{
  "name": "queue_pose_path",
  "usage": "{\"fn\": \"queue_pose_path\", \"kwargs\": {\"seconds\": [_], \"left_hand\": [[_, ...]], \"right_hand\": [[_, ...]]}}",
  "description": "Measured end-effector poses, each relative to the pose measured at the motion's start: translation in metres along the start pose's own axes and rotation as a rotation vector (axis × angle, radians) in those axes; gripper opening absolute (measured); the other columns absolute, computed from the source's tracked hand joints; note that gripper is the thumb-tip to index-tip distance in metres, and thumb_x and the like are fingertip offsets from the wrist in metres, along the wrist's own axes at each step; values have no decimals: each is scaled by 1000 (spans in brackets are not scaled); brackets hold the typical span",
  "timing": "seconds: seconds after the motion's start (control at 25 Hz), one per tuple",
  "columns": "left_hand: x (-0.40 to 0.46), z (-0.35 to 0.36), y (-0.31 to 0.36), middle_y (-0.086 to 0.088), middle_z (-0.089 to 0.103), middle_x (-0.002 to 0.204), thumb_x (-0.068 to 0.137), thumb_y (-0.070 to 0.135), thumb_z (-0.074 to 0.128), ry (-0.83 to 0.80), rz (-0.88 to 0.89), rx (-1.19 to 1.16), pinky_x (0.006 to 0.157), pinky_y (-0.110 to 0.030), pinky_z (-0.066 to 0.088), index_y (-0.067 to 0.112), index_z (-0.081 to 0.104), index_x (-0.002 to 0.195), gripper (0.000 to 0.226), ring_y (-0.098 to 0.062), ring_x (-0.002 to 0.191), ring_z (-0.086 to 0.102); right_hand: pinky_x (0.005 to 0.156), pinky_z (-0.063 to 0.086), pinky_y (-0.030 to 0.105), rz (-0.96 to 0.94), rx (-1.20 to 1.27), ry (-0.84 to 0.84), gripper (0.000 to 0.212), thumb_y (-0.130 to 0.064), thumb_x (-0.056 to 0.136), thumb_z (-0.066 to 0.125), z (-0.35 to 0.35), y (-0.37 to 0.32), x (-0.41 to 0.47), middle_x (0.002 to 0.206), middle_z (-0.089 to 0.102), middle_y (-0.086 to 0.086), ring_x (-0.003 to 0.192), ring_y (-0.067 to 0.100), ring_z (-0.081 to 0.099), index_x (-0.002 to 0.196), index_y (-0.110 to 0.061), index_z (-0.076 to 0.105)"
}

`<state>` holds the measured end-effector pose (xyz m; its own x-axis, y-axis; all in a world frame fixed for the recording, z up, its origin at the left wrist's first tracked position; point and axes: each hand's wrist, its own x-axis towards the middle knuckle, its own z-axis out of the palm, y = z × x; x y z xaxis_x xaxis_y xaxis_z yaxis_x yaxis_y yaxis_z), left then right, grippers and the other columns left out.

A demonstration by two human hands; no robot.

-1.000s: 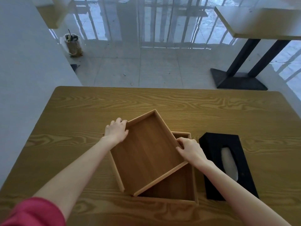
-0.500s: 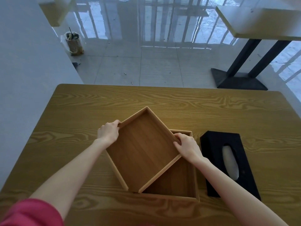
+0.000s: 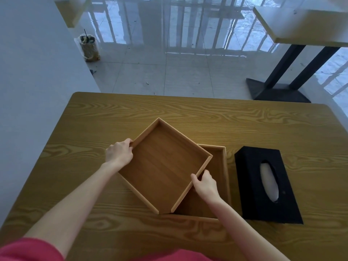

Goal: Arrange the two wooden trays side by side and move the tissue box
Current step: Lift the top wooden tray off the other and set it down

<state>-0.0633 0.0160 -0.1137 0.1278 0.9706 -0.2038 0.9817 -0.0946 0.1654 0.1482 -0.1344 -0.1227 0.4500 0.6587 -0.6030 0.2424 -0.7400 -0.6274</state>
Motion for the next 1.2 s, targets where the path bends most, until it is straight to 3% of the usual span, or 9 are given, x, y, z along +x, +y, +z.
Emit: {"fn": "queue_pose_path", "kwargs": {"seconds": [0.08, 0.24, 0.4, 0.52, 0.64, 0.84, 1.04, 1.2], "left_hand": [[-3, -2, -5, -12, 66, 117, 93, 27, 43, -8, -23, -32, 85, -39, 46, 21, 51, 126, 35, -35, 108, 59], [-12, -7, -14, -13, 66, 117, 93, 24, 44, 5, -33, -76, 81, -39, 48, 17, 51, 126, 34, -35, 106, 59], [-16, -17, -16, -19, 68, 109, 93, 20, 42, 52, 7, -32, 78, -40, 48, 12, 51, 124, 33, -38, 101, 61], [-13, -28, -19, -20, 68, 108, 93, 21, 42, 75, 11, -15, 81, -40, 48, 11, 51, 124, 33, -39, 101, 61], [-6, -40, -20, -17, 68, 110, 92, 22, 44, 92, -10, -75, 80, -40, 49, 11, 51, 124, 34, -38, 101, 61], [13, -51, -13, -15, 68, 113, 92, 23, 47, 128, -40, -166, 75, -35, 48, 10, 52, 124, 35, -33, 100, 63], [35, -55, -4, -14, 67, 116, 91, 27, 51, 177, -110, -293, 82, -38, 50, 10, 56, 122, 37, -34, 105, 61], [67, -58, -4, -11, 67, 119, 86, 28, 59, 178, -187, -482, 91, -36, 47, 10, 60, 119, 38, -29, 112, 59]], "right_hand": [[91, 50, 37, -38, 5, 1, 31, -25, 90, 52, 0, -3, 0, 116, 59, 12, 106, 26, 57, 113, -4, 49], [80, 43, 26, -124, 9, 14, 28, -23, 88, 55, -5, -12, 4, 98, 54, 0, 93, 15, 53, 111, -6, 53], [71, 47, 24, -188, -21, 12, 26, -15, 86, 56, -1, -19, 3, 95, 58, 4, 82, 15, 55, 109, -5, 50], [58, 41, 11, -271, -19, 33, 27, -14, 86, 56, -4, -29, 2, 89, 58, -1, 82, 16, 59, 112, -7, 50], [72, 42, 15, -342, -38, 46, 39, -12, 86, 56, -13, -50, 4, 94, 62, 1, 94, 15, 60, 123, -6, 47], [103, 43, 39, -406, -69, 60, 62, -6, 84, 57, -28, -89, 29, 129, 53, 17, 121, 29, 50, 140, -5, 30], [103, 39, 34, -436, -2, 82, 62, 4, 83, 51, -34, -119, 60, 135, 52, 15, 128, 28, 46, 140, -7, 31], [107, 36, 36, -412, -23, 61, 69, 5, 83, 50, -30, -139, 93, 141, 46, 16, 132, 28, 41, 144, -7, 21]]}}
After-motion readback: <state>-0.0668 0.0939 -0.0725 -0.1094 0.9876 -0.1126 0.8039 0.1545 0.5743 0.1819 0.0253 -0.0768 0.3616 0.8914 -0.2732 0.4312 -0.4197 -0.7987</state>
